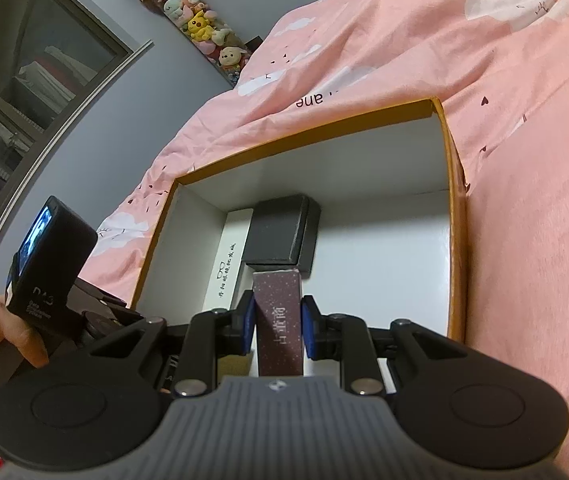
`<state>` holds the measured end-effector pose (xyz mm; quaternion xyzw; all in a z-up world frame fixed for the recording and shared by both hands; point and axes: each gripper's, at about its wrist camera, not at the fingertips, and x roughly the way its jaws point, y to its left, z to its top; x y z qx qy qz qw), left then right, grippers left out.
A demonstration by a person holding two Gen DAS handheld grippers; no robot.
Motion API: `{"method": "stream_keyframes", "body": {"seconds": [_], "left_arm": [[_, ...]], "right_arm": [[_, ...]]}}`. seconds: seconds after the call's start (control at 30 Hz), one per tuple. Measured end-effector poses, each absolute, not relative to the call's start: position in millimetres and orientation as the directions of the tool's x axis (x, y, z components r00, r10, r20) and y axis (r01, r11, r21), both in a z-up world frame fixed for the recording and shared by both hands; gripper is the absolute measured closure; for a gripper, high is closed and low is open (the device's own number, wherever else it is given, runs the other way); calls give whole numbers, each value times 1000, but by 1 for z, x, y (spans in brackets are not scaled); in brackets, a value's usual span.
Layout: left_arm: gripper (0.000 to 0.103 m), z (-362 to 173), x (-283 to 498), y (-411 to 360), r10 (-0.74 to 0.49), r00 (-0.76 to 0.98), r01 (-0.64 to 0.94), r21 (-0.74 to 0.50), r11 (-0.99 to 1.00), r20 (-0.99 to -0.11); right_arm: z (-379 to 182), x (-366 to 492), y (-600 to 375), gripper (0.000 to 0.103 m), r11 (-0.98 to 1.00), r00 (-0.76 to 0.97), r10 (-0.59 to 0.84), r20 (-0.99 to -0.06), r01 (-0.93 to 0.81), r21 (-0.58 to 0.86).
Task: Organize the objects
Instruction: 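Carry the gold box and brown card box over the orange box, then lower the picture card box into the orange box and open the right tool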
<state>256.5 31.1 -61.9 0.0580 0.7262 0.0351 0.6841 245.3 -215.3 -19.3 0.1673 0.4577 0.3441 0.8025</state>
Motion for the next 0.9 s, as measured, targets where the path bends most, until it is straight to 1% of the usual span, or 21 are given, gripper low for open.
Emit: {"method": "stream_keyframes", "body": {"seconds": [0.03,0.1,0.23,0.3,0.33,0.47,0.53,0.6,0.67,0.8,0.83,0.9], "left_arm": [[30,-61,255,32,133,-57,45,131,990,-989],[36,-58,253,35,122,-47,42,120,992,-991],[36,-43,250,40,52,6,60,52,997,-999],[41,-38,250,36,36,54,98,41,994,-998],[41,-37,249,34,26,82,126,36,991,-996],[43,-51,259,18,64,91,205,82,975,-994],[43,-57,258,8,131,93,269,152,951,-987],[45,-63,260,3,178,75,311,193,931,-981],[47,-68,259,4,187,55,331,195,923,-981],[47,-70,261,15,184,32,322,185,928,-982],[49,-72,260,18,192,28,323,191,927,-981],[49,-72,260,20,186,31,338,186,923,-982]], "right_arm": [[-19,245,-215,78,707,345,706,-619,-401,582],[-17,245,-214,78,707,346,706,-618,-406,580],[-17,246,-213,78,709,349,704,-618,-403,579],[-18,248,-213,78,719,358,694,-624,-390,575],[-18,249,-213,78,726,362,687,-630,-382,572],[-21,254,-213,78,748,371,663,-650,-362,556],[-22,256,-212,78,761,378,647,-662,-363,538],[-22,258,-209,78,774,381,630,-676,-370,513],[-22,259,-206,78,781,379,619,-688,-384,492],[-22,265,-199,78,790,375,604,-704,-399,465],[-21,268,-197,78,793,377,599,-706,-401,458],[-20,272,-192,78,799,384,589,-711,-407,443]]}}
